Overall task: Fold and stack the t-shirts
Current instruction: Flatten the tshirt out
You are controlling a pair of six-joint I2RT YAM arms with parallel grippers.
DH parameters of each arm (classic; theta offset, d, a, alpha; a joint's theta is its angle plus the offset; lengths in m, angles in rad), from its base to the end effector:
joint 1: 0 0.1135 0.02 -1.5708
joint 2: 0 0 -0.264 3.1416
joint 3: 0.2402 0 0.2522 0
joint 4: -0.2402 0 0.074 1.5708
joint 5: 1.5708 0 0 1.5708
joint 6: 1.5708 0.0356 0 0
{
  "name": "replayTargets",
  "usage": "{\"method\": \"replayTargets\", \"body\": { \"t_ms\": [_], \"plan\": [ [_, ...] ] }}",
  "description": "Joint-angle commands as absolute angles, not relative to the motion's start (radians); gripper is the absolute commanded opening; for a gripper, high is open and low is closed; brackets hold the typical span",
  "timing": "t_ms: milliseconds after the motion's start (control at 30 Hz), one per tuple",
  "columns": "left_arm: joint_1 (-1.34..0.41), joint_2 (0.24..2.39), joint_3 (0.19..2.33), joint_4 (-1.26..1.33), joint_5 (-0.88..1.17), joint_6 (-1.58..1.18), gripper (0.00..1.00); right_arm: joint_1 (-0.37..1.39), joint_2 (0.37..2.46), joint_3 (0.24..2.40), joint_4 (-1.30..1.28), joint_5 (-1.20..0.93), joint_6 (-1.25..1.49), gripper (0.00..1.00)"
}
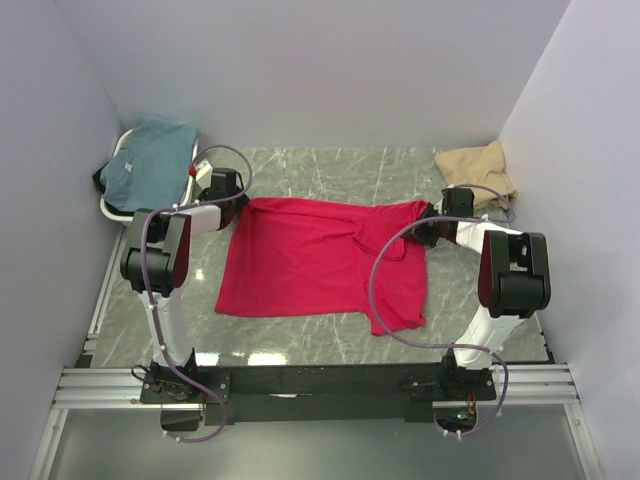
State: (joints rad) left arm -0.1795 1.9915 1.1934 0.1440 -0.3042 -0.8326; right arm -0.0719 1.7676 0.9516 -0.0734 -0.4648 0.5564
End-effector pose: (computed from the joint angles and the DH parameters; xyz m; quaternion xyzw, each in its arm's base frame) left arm 0.4225 -0.0658 0.1553 -0.3478 0.8181 -0.0932 0.4484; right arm 0.3501 -0.0092 0.1529 0.2102 0.8961 0.2887 0.2636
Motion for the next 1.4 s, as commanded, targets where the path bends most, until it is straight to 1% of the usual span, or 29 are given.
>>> {"method": "replayTargets", "body": {
  "t_ms": [0, 33, 100, 133, 200, 267, 300, 533, 667, 800, 933, 967, 1000, 1067, 1133, 1233, 1367],
  "plan": [
    [-0.175, 2.003, 1.238, 0.141, -0.302, -0.839, 0.42, -0.067, 1.772, 0.994, -0.071, -0.463, 0.538, 0.09],
    [-0.175, 2.002, 1.241, 0.138, -0.304, -0.839, 0.31, -0.067, 1.772, 0.994, -0.072, -0.463, 0.537, 0.09],
    [-0.175, 1.996, 1.244, 0.127, -0.311, -0.839, 0.17, -0.067, 1.772, 0.994, -0.072, -0.463, 0.538, 0.1],
    [-0.175, 1.993, 1.244, 0.121, -0.314, -0.836, 0.08, -0.067, 1.773, 0.993, -0.071, -0.465, 0.538, 0.09],
    [-0.175, 1.973, 1.243, 0.112, -0.321, -0.83, 0.01, -0.067, 1.764, 0.986, -0.067, -0.465, 0.538, 0.05],
    [-0.175, 1.948, 1.226, 0.114, -0.321, -0.818, 0.01, -0.069, 1.744, 0.983, -0.081, -0.46, 0.529, 0.0],
    [-0.175, 1.921, 1.221, 0.11, -0.325, -0.813, 0.01, -0.069, 1.732, 0.982, -0.083, -0.457, 0.529, 0.0],
    [-0.175, 1.737, 1.183, 0.058, -0.319, -0.755, 0.01, -0.068, 1.57, 0.963, -0.11, -0.505, 0.506, 0.0],
    [-0.172, 1.642, 1.221, -0.032, -0.313, -0.692, 0.01, -0.071, 1.432, 0.989, -0.146, -0.5, 0.492, 0.0],
    [-0.169, 1.583, 1.239, -0.097, -0.322, -0.676, 0.01, -0.069, 1.355, 1.038, -0.198, -0.499, 0.479, 0.0],
    [-0.163, 1.533, 1.218, -0.103, -0.304, -0.678, 0.01, -0.072, 1.283, 1.057, -0.207, -0.476, 0.476, 0.0],
    [-0.161, 1.522, 1.213, -0.101, -0.304, -0.675, 0.03, -0.077, 1.266, 1.068, -0.213, -0.479, 0.477, 0.0],
    [-0.161, 1.52, 1.215, -0.104, -0.301, -0.67, 0.06, -0.081, 1.258, 1.072, -0.21, -0.486, 0.48, 0.0],
    [-0.155, 1.523, 1.232, -0.14, -0.311, -0.67, 0.02, -0.089, 1.244, 1.098, -0.213, -0.495, 0.495, 0.0],
    [-0.15, 1.526, 1.244, -0.13, -0.304, -0.661, 0.01, -0.089, 1.238, 1.117, -0.215, -0.474, 0.502, 0.0],
    [-0.127, 1.561, 1.296, -0.141, -0.275, -0.649, 0.01, -0.101, 1.287, 1.193, -0.221, -0.469, 0.514, 0.0],
    [-0.11, 1.672, 1.397, -0.172, -0.244, -0.615, 0.01, -0.112, 1.367, 1.281, -0.206, -0.456, 0.529, 0.0]
  ]
}}
